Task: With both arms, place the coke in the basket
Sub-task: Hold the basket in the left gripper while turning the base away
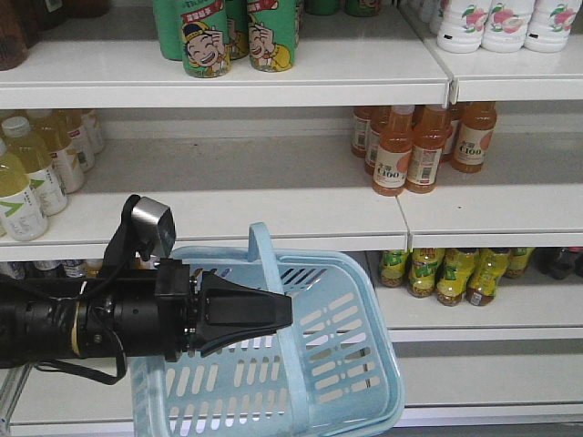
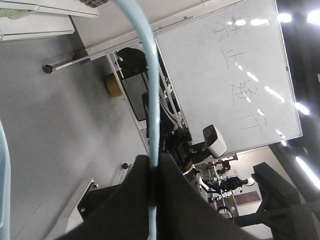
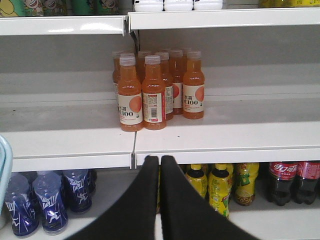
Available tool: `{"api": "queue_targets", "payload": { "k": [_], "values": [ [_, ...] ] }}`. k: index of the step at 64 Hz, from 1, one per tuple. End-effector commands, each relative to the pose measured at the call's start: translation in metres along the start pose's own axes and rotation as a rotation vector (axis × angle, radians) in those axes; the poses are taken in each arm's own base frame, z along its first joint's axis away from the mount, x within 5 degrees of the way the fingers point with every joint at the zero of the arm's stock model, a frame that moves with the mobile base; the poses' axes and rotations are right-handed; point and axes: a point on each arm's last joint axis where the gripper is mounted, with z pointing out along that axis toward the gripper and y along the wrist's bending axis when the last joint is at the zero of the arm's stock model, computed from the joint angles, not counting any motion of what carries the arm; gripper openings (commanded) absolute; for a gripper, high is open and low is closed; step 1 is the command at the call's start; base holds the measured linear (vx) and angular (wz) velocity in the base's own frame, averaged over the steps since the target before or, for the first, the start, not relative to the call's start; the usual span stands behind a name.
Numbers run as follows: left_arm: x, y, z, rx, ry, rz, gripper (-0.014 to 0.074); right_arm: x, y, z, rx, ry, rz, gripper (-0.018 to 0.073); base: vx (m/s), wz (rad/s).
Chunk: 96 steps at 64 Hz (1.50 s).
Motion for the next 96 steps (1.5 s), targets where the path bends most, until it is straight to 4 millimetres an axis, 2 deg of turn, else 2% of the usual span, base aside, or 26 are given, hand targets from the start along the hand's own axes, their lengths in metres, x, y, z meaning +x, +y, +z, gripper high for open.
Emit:
{"api": "queue_targets", "payload": {
  "k": [1, 56, 96],
  "values": [
    [0.0045, -0.0344, -0.0042, 0.246, 0.055, 0.03, -0.0007, -0.0026, 0.0002, -0.0005, -0.001, -0.076, -0.008, -0.0004, 0.0, 0.0],
    [0.0045, -0.0344, -0.0042, 0.246, 0.055, 0.03, -0.0007, -0.0026, 0.0002, -0.0005, -0.001, -0.076, -0.008, -0.0004, -0.01, -0.03],
    [0.0045, -0.0344, -0.0042, 0.246, 0.055, 0.03, -0.0007, -0.0026, 0.0002, -0.0005, -0.001, -0.076, -0.008, -0.0004, -0.02, -0.34]
  ]
}}
